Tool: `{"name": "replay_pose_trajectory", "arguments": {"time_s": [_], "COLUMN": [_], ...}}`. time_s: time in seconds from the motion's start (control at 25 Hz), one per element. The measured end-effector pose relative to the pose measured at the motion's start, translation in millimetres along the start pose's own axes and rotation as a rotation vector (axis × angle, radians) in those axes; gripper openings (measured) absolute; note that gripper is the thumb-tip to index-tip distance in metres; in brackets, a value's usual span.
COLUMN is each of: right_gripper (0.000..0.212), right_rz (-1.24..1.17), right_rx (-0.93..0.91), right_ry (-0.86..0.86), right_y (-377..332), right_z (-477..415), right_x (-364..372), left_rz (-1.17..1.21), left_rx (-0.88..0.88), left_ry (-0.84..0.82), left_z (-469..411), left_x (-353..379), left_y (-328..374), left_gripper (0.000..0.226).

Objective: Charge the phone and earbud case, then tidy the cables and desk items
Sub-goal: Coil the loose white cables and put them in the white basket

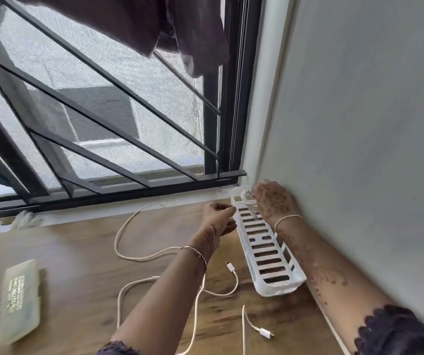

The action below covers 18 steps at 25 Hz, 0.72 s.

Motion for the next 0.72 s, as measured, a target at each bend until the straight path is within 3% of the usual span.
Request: {"name": "replay_pose_trajectory", "arguments": {"time_s": [0.12, 0.4, 0.52, 0.72], "right_gripper": [0.011, 0.017, 0.016, 0.025], "right_rz": [0.289, 0.484, 0.508, 0.432], "right_rx": [-0.06, -0.153, -0.189, -0.214], "right_ry": [0.002, -0.029, 0.067, 0.032], "right_y": [-12, -15, -20, -20], "right_z": [-4, -1, -1, 1], "right_x": [15, 46, 46, 49], "left_rz": [0.025, 0.064, 0.067, 0.074], "left_rx": [-0.024, -0.067, -0.076, -0.074], "left_ry": [-0.006, 0.001, 0.008, 0.003], "left_z": [-3, -5, -5, 0], "left_x": [-1, -15, -19, -20], "left_y": [-8, -17, -20, -19], "left_gripper": [0.008, 0.009, 0.011, 0.008]}}
Point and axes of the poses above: each hand's wrist, its own z-axis away from the middle knuckle, its own x-axis out of the palm, y = z × x, the point moved 7 cm from there along -z, towards the middle knuckle, and after that the axes turned 12 degrees about x, right-handed, at the moved point
